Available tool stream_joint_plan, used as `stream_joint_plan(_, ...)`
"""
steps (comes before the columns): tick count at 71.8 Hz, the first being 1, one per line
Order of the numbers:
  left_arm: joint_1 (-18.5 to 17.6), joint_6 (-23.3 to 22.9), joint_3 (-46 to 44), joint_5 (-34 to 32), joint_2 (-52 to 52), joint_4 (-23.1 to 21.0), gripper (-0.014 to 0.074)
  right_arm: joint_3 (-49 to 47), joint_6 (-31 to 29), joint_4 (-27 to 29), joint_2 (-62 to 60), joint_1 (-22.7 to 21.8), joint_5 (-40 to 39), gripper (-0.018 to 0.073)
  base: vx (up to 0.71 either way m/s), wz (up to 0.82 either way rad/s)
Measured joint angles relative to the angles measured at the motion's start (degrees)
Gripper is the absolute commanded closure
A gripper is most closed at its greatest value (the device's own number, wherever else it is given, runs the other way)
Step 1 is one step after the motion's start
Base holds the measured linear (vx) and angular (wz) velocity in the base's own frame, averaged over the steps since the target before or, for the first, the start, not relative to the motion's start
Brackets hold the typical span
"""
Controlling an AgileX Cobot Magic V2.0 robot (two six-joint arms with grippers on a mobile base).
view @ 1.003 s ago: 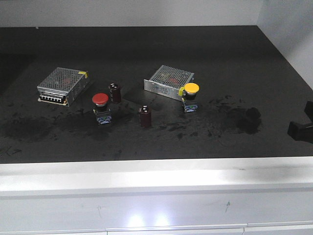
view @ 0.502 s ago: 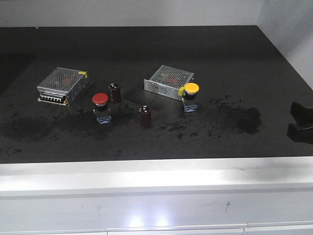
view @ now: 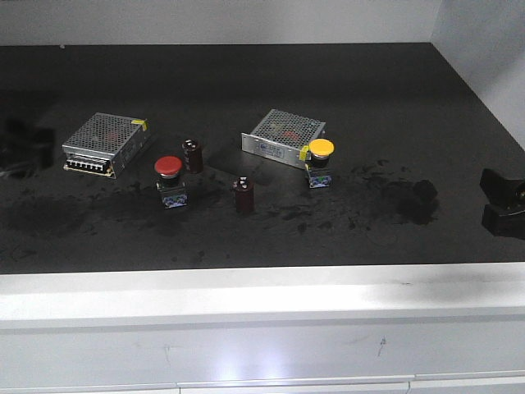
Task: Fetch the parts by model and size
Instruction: 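Lower the left gripper onto the red-capped push-button switch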
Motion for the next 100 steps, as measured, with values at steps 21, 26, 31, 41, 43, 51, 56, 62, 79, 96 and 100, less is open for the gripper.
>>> stream_joint_plan(21, -6.1, -0.8, -21.2, 14.4, 19.2, -0.6, 0.0073, 0.0, 0.0, 0.0, 0.0, 0.0, -0.1, 0.0020, 0.00, 0.00)
stream_joint_plan(26, -7.1, -1.7, -26.0, 18.0, 23.4, -0.6, 0.0073, 0.0, 0.0, 0.0, 0.0, 0.0, -0.2, 0.0020, 0.00, 0.00)
stream_joint_plan(31, -8.0, -2.4, -30.4, 21.1, 27.2, -0.6, 0.0073, 0.0, 0.0, 0.0, 0.0, 0.0, -0.2, 0.0020, 0.00, 0.00)
stream_joint_plan(41, -9.7, -4.3, -37.9, 25.7, 33.4, -0.6, 0.0073, 0.0, 0.0, 0.0, 0.0, 0.0, -0.2, 0.0020, 0.00, 0.00)
stream_joint_plan(43, -10.1, -4.8, -38.8, 26.3, 34.6, -0.6, 0.0073, 0.0, 0.0, 0.0, 0.0, 0.0, -0.2, 0.0020, 0.00, 0.00)
stream_joint_plan(51, -11.1, -6.2, -43.2, 29.6, 38.3, -0.6, 0.0073, 0.0, 0.0, 0.0, 0.0, 0.0, -0.2, 0.0020, 0.00, 0.00)
stream_joint_plan(56, -11.5, -6.7, -45.3, 31.6, 40.5, -0.6, 0.0073, 0.0, 0.0, 0.0, 0.0, 0.0, -0.2, 0.0020, 0.00, 0.00)
stream_joint_plan(62, -11.8, -6.9, -47.2, 33.7, 42.5, -0.6, 0.0073, 0.0, 0.0, 0.0, 0.0, 0.0, -0.2, 0.0020, 0.00, 0.00)
stream_joint_plan(79, -11.9, -8.1, -48.7, 36.1, 45.8, -0.4, 0.0073, 0.0, 0.0, 0.0, 0.0, 0.0, -0.2, 0.0020, 0.00, 0.00)
stream_joint_plan(96, -11.9, -10.5, -48.7, 36.6, 47.6, -0.2, 0.0074, 0.0, 0.0, 0.0, 0.0, 0.0, -0.2, 0.0020, 0.00, 0.00)
stream_joint_plan(100, -11.9, -10.9, -48.7, 36.6, 47.9, -0.2, 0.0081, 0.0, 0.0, 0.0, 0.0, 0.0, -0.2, 0.0020, 0.00, 0.00)
